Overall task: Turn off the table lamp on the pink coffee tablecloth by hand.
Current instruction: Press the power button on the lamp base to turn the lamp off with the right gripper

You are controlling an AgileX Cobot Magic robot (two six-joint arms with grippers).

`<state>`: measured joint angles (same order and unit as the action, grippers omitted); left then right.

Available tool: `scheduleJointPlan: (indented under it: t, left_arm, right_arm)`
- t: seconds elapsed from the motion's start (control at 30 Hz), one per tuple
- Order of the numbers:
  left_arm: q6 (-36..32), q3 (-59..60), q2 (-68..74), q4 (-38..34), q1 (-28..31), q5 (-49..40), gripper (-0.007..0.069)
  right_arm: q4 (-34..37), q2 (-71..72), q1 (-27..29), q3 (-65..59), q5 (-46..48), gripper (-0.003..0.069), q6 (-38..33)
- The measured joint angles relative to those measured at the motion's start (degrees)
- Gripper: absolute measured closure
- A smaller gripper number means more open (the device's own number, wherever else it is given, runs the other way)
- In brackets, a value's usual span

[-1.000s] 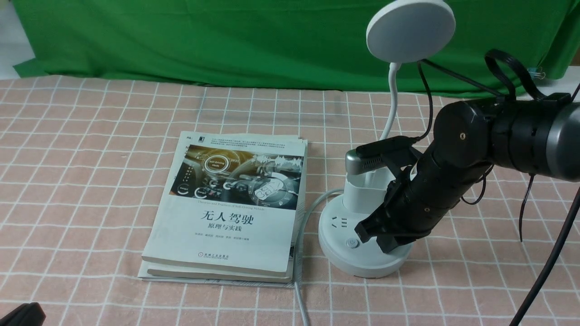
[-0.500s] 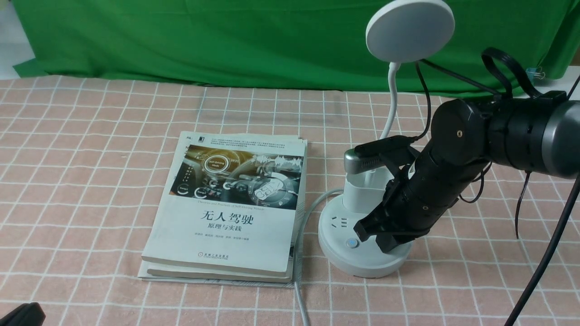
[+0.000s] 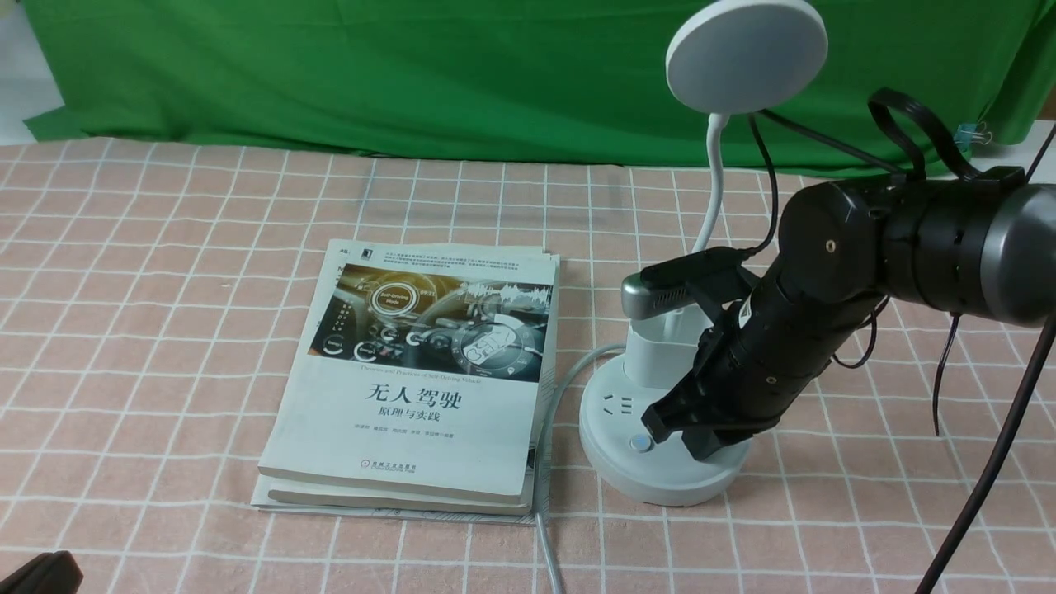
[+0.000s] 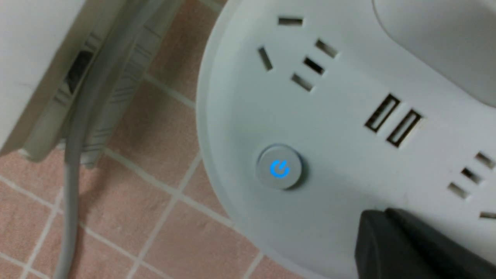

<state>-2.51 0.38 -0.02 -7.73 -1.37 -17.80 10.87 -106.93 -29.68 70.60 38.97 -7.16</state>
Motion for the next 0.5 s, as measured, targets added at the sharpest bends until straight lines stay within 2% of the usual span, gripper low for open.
scheduleJointPlan:
  t: [0.27,0.5]
  left_arm:
    - [0.0,0.0,0.0,0.0,0.0,0.0,0.0618]
    - [0.0,0.0,0.0,0.0,0.0,0.0,0.0618]
  right_arm:
    - [-0.4,4.6,0.0,-0.8,0.5,0.0619,0.0]
    - [-0.5,0.9,0.0,-0.8,0.3,0.0619,0.0]
